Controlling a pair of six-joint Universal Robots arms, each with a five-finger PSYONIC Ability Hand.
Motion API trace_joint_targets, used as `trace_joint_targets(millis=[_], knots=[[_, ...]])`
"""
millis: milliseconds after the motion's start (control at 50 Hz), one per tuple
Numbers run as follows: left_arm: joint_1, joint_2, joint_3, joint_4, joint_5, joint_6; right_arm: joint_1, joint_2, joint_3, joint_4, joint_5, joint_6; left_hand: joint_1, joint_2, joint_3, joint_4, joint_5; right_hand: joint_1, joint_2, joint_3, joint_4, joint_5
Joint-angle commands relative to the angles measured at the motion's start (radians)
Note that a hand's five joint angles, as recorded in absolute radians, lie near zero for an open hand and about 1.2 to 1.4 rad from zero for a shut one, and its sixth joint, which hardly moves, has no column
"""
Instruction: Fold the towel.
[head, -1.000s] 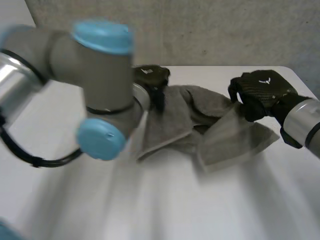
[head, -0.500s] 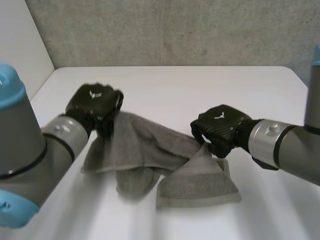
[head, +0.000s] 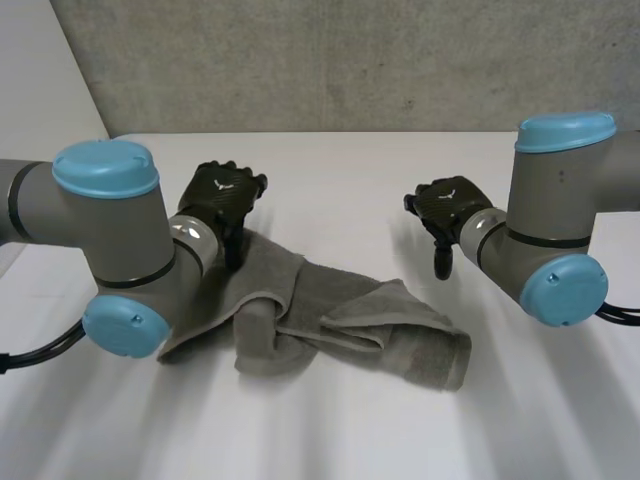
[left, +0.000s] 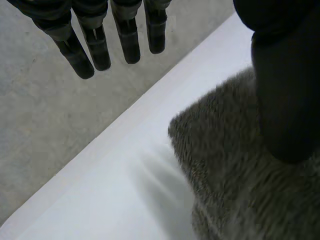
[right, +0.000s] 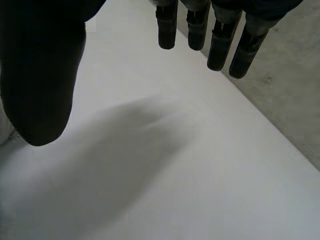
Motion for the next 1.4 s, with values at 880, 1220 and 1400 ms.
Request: trace_joint_targets(millis=[880,1220,1400], knots=[[0.169,0.193,-0.522,0.073,0.063,-0.068,0.297,-0.089,0.313,-0.176,0.072,-0.122,0.341,0.353,0.364,0.346,0.203,1.162,1.156,1.158,1.147,1.164],[0.155,0.098,-0.088,0.023,0.030,-0.013,0.148,-0.132,0.062,0.010,0.066,-0.321,1.070,1.081,1.093,1.074,0.932,1.162,1.156,1.158,1.147,1.164],[0.111,-0.063,0.458,-0.067,-0.015,0.113,0.072,-0.008,-0.331,-0.114,0.040,-0.336,1.070,1.081,1.093,1.074,0.932,1.162,1.156,1.158,1.147,1.164]])
